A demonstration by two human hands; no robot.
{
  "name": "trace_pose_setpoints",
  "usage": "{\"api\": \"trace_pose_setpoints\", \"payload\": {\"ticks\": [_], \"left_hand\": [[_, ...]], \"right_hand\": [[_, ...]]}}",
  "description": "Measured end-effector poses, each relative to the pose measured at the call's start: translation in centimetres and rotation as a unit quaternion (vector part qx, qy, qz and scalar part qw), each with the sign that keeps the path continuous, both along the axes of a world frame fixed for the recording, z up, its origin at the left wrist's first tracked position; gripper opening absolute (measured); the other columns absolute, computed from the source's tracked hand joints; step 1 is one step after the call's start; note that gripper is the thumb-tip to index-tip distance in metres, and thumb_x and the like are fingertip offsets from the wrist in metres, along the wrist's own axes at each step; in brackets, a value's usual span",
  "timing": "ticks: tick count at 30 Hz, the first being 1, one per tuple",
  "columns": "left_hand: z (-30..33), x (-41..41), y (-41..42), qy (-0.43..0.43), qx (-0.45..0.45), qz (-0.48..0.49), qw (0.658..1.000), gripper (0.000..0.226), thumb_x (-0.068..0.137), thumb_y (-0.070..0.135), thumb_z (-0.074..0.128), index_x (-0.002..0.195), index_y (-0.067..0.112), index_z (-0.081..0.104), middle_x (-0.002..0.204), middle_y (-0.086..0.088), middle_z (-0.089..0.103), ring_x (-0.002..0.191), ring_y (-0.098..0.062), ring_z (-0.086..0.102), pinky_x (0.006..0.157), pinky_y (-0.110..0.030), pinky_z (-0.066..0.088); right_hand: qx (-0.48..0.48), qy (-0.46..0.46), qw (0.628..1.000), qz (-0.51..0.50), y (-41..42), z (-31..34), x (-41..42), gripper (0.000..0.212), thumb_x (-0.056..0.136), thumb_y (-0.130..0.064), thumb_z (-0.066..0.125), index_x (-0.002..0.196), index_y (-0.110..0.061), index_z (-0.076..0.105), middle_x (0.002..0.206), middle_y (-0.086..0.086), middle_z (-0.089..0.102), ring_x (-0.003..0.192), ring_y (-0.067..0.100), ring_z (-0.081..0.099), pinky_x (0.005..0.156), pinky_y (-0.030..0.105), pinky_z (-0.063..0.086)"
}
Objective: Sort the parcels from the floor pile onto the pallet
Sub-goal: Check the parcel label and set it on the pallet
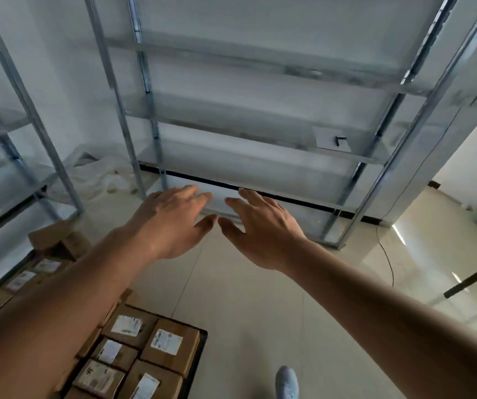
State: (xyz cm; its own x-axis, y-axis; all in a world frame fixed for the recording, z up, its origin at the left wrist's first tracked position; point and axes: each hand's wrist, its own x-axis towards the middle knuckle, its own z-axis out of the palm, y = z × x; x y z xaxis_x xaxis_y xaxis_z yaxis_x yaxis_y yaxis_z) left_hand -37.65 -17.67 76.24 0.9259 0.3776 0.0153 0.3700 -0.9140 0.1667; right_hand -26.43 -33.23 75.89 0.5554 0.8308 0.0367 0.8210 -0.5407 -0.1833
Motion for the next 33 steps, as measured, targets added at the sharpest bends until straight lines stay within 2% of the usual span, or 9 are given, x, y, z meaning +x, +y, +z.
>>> {"api": "trace_pose_setpoints", "payload": {"ticks": [5, 7, 10, 14, 17, 22, 26, 30, 33], "left_hand": [[-2.8, 9.7, 4.2, 0.014, 0.036, 0.053, 0.998, 0.06, 0.103, 0.058, 0.039, 0.156, 0.032, 0.035, 0.16, 0.004, 0.038, 0.145, -0.02, 0.038, 0.117, -0.043, 0.03], [-3.8, 12.8, 5.9, 0.044, 0.046, 0.089, 0.994, 0.061, 0.102, 0.062, 0.035, 0.156, 0.032, 0.035, 0.161, 0.004, 0.037, 0.144, -0.02, 0.041, 0.115, -0.043, 0.035], [-4.5, 15.9, 8.6, 0.083, 0.033, 0.151, 0.984, 0.066, 0.1, 0.067, 0.028, 0.158, 0.034, 0.028, 0.167, 0.003, 0.028, 0.149, -0.021, 0.035, 0.118, -0.045, 0.032], [-4.3, 18.5, 12.9, 0.117, 0.013, 0.229, 0.966, 0.079, 0.092, 0.075, 0.008, 0.161, 0.039, 0.013, 0.171, 0.003, 0.013, 0.156, -0.027, 0.02, 0.122, -0.05, 0.024], [-4.7, 19.6, 17.3, 0.128, 0.008, 0.277, 0.952, 0.078, 0.092, 0.077, 0.006, 0.161, 0.04, 0.009, 0.172, 0.002, 0.009, 0.157, -0.031, 0.015, 0.124, -0.056, 0.021], [-7.2, 20.6, 26.2, 0.131, -0.01, 0.325, 0.936, 0.086, 0.086, 0.077, 0.0, 0.161, 0.037, 0.015, 0.171, -0.001, 0.014, 0.156, -0.032, 0.016, 0.125, -0.052, 0.02], [-8.5, 21.3, 33.6, 0.137, -0.019, 0.355, 0.925, 0.079, 0.091, 0.072, 0.008, 0.159, 0.034, 0.021, 0.169, -0.001, 0.021, 0.155, -0.029, 0.02, 0.124, -0.051, 0.025], [-8.8, 21.4, 40.0, 0.15, -0.033, 0.377, 0.913, 0.082, 0.087, 0.071, 0.003, 0.158, 0.035, 0.026, 0.167, -0.001, 0.027, 0.152, -0.028, 0.028, 0.12, -0.054, 0.032], [-9.3, 22.1, 45.1, 0.161, -0.036, 0.403, 0.9, 0.078, 0.09, 0.07, 0.007, 0.156, 0.035, 0.03, 0.164, -0.001, 0.031, 0.149, -0.029, 0.033, 0.118, -0.052, 0.035]], "right_hand": [[0.006, 0.013, 0.998, 0.068, 5.8, -2.7, 12.2, 0.065, 0.104, -0.068, 0.031, 0.16, -0.035, 0.035, 0.172, 0.001, 0.025, 0.155, 0.029, 0.029, 0.123, 0.046, 0.028], [-0.005, 0.028, 0.994, 0.102, 8.2, -3.4, 16.4, 0.064, 0.104, -0.067, 0.032, 0.16, -0.035, 0.036, 0.172, 0.001, 0.027, 0.155, 0.029, 0.029, 0.124, 0.045, 0.028], [-0.033, 0.029, 0.985, 0.167, 12.0, -3.4, 21.3, 0.065, 0.104, -0.067, 0.032, 0.16, -0.033, 0.036, 0.17, 0.001, 0.029, 0.154, 0.03, 0.03, 0.123, 0.046, 0.029], [-0.046, 0.024, 0.969, 0.24, 19.2, -2.3, 26.4, 0.069, 0.102, -0.072, 0.024, 0.161, -0.037, 0.033, 0.173, 0.001, 0.021, 0.158, 0.03, 0.023, 0.126, 0.05, 0.025], [-0.05, 0.006, 0.956, 0.291, 25.6, -2.9, 28.6, 0.071, 0.101, -0.074, 0.02, 0.16, -0.037, 0.034, 0.172, 0.003, 0.024, 0.156, 0.031, 0.026, 0.126, 0.05, 0.025], [-0.066, 0.008, 0.934, 0.351, 37.1, -6.3, 30.3, 0.073, 0.1, -0.076, 0.016, 0.16, -0.038, 0.033, 0.172, 0.001, 0.026, 0.155, 0.03, 0.029, 0.124, 0.051, 0.028], [-0.086, 0.018, 0.92, 0.381, 46.4, -8.1, 31.0, 0.071, 0.1, -0.075, 0.017, 0.16, -0.039, 0.033, 0.172, 0.0, 0.025, 0.156, 0.029, 0.028, 0.124, 0.05, 0.024], [-0.092, 0.024, 0.903, 0.42, 54.3, -8.3, 31.3, 0.069, 0.102, -0.073, 0.021, 0.159, -0.038, 0.036, 0.172, 0.001, 0.026, 0.155, 0.029, 0.028, 0.124, 0.048, 0.024], [-0.094, 0.027, 0.888, 0.449, 60.1, -8.5, 32.2, 0.071, 0.101, -0.074, 0.02, 0.158, -0.037, 0.038, 0.171, 0.003, 0.029, 0.154, 0.03, 0.03, 0.123, 0.048, 0.025]]}}
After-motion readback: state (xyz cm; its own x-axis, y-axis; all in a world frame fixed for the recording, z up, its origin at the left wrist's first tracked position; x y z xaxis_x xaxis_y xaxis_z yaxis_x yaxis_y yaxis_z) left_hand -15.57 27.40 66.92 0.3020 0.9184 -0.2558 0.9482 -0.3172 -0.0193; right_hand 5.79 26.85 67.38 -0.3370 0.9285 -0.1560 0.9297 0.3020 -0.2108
